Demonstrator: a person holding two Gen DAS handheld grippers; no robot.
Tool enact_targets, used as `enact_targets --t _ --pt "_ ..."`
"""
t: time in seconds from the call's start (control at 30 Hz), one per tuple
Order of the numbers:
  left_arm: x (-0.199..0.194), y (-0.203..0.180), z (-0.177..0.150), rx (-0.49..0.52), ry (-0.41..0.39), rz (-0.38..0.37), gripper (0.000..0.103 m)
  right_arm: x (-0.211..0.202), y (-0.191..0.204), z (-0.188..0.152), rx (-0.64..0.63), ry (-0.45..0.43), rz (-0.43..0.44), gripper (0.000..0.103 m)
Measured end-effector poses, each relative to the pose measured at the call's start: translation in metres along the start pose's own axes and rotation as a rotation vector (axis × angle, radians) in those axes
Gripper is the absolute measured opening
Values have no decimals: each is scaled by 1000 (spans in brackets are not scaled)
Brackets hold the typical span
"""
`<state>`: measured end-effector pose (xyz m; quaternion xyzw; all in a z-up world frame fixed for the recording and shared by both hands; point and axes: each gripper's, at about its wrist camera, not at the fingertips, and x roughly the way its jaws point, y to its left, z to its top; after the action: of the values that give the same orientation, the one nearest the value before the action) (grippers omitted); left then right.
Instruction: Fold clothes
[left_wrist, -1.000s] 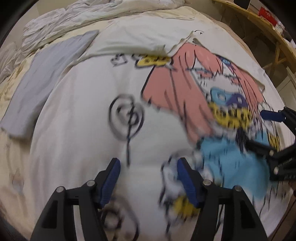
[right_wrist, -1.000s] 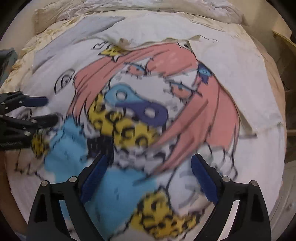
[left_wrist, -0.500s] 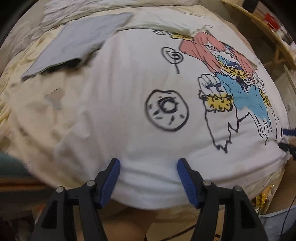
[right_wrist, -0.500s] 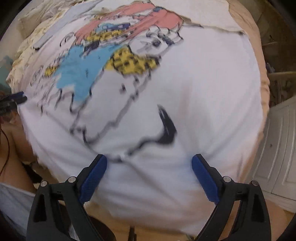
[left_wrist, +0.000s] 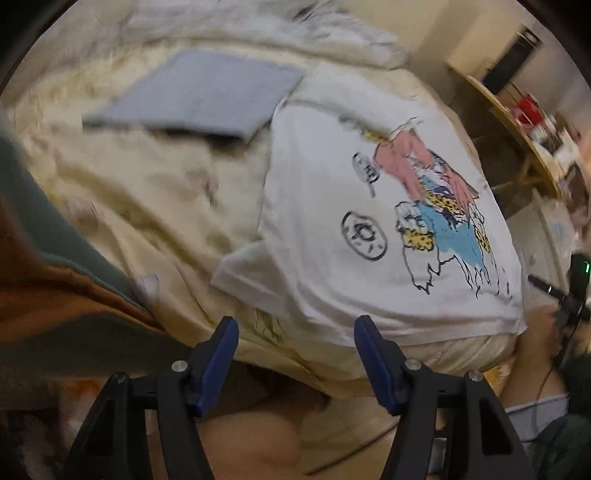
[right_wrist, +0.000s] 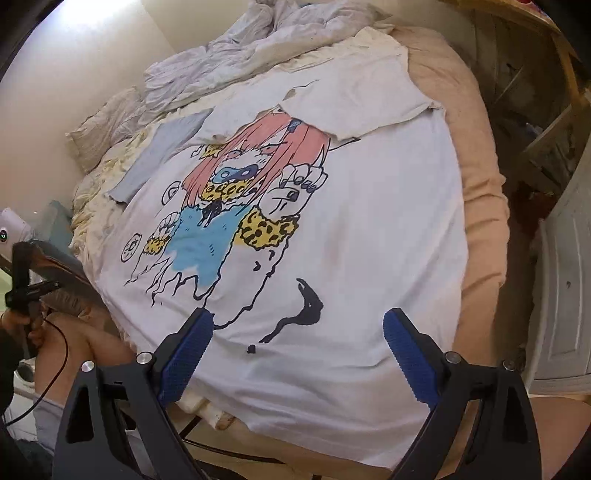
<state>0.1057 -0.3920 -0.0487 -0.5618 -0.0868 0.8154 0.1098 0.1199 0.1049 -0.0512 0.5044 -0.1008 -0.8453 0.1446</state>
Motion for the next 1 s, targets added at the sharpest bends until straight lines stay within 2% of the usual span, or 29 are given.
enact_targets --t 0.07,0.17,0.2,0.23,0.33,0.37,0.4,0.47,0.7,0.8,0.87,0.93,0.97,1.0 --pt "15 4 7 -12 17 16 66 9 1 1 -1 6 1 95" --pt "25 11 13 -28 -8 25 65 -4 -5 -4 -18 9 -10 95" --pt "27 14 15 -38 -19 23 57 -8 -7 -6 -24 10 -13 95" --pt "30 16 17 -47 -31 20 54 -6 -6 -6 -27 11 -19 95" --pt "38 24 22 -86 -39 12 53 -2 -8 -4 -19 14 -27 95" --pt "40 27 23 -101 -29 12 46 -1 -9 -4 -17 17 -31 95" --pt "42 27 24 -92 -20 31 24 0 -9 -3 -14 20 -35 95" --pt "43 26 22 -80 -3 63 3 2 -11 -2 -7 28 -38 95" --pt "6 6 2 -101 -37 134 3 6 -6 -2 -33 37 -36 95" --pt "9 11 -7 -104 52 194 3 9 -6 -4 -50 49 -42 95" --pt "10 17 -12 -110 65 211 4 8 -8 -4 -46 50 -42 95" --pt "12 21 -11 -121 44 200 11 7 -12 -4 -32 49 -37 95" --pt "14 24 -8 -141 25 194 26 6 -13 -4 -25 49 -35 95" --pt "16 26 -5 -153 9 188 33 7 -13 -4 -24 48 -33 95"
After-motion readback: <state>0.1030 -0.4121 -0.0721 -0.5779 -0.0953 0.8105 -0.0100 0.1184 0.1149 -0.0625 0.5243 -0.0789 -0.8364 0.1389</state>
